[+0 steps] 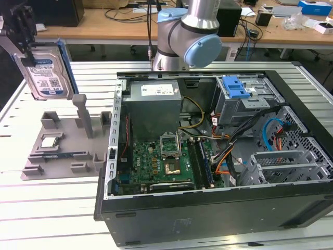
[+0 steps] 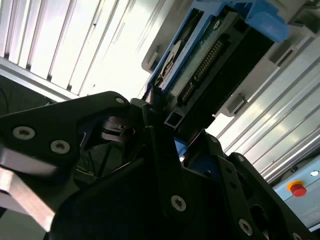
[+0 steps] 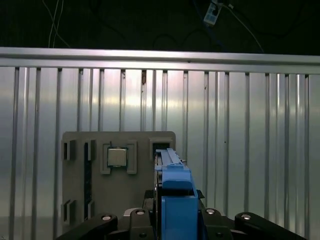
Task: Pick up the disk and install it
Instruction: 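Pick up the disk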
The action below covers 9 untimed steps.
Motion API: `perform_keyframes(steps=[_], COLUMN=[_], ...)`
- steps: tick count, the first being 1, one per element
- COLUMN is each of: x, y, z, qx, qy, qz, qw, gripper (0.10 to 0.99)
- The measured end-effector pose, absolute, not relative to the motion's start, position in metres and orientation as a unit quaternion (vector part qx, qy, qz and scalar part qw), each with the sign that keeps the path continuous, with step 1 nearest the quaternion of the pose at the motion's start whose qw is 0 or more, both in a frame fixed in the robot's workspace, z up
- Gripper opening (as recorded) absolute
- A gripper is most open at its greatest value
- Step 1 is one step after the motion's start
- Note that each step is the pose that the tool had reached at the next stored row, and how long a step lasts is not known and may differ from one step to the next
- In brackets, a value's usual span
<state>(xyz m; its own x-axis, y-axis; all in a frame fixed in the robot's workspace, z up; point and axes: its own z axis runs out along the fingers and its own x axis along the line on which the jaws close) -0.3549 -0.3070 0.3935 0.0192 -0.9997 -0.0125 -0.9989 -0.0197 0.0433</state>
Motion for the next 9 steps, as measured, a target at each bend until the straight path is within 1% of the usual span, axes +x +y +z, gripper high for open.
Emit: perform_keyframes(steps=[9], x=[-0.355], y=[-0.306], z=[0.422], qx=[0.714], qy=[-0.7], qz=[-0.02], qw=[0.011], gripper=[0.369])
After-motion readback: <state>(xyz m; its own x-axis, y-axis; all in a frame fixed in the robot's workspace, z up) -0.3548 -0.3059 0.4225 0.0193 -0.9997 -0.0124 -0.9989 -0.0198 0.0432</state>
